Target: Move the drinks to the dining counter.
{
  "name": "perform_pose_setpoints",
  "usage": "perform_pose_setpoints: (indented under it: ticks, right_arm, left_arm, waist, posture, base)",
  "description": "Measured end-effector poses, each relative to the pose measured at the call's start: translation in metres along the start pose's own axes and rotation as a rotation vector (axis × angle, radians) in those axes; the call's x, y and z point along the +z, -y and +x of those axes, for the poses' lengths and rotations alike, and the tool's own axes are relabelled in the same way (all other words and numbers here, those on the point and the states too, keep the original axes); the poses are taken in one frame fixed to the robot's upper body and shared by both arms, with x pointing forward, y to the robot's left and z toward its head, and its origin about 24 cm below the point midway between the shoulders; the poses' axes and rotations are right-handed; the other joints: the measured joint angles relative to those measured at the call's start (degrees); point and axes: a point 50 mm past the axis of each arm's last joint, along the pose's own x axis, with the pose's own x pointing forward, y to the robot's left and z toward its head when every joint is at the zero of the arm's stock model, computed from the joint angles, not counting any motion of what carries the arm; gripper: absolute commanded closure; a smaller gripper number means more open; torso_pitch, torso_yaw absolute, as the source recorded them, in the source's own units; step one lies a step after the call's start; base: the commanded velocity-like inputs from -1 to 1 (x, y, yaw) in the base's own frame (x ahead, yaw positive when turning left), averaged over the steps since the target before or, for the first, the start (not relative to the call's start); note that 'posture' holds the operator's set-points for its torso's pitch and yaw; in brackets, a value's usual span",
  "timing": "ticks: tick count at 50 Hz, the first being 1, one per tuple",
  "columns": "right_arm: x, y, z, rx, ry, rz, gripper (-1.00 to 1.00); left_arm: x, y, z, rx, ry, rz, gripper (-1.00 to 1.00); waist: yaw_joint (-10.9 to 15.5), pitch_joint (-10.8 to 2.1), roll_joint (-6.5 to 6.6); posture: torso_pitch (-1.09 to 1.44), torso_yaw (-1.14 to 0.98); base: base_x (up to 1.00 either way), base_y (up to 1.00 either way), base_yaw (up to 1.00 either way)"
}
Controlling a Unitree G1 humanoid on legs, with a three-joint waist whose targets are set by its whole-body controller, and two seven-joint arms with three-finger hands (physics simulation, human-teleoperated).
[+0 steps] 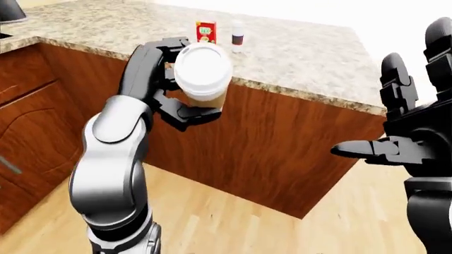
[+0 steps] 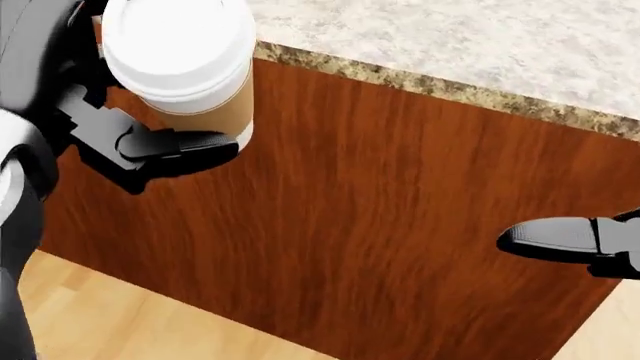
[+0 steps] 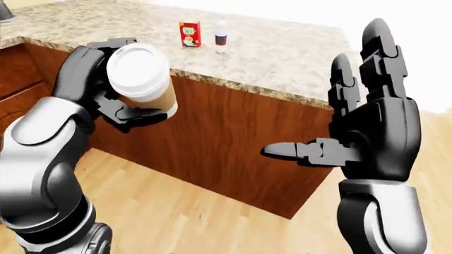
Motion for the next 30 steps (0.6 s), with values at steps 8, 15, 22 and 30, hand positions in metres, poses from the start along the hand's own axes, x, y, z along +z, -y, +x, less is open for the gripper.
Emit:
perform_pose_setpoints:
  ticks: [8,15,22,30]
  right_arm:
    - [-0.01,0.0,0.003,-0.005,-0.059,0.002,-1.0]
    - [-0.01,-0.005,0.002,0.037,-0.065,0.041,-1.0]
    - [-0.003,-0.003,-0.002,0.022,-0.024,0.036,-1.0]
    - [-0.01,0.001,0.002,-0.017,-0.06,0.003,-1.0]
  left_arm:
    - [-0.014,0.001,0.004,-0.009,-0.077,-0.003,1.0]
    - [-0.015,-0.005,0.002,0.026,-0.081,-0.009,1.0]
    - [-0.004,0.003,0.001,-0.011,-0.008,0.003,1.0]
    - [-0.012,0.011,0.004,-0.074,-0.065,-0.008,1.0]
  waist:
    - [1.2,1.01,-3.25]
    - [0.9,-0.63,-2.83]
    - [-0.5,-0.56,-1.5]
    - [0.4,2.33,-4.62]
  posture:
    - [0.0,0.0]
    - [0.0,0.0]
    - [0.0,0.0]
    - [0.0,0.0]
  base:
    - [0.0,0.0,0.0]
    - [0.0,0.0,-0.59]
    - [0.0,0.0,-0.9]
    - [0.0,0.0,-0.01]
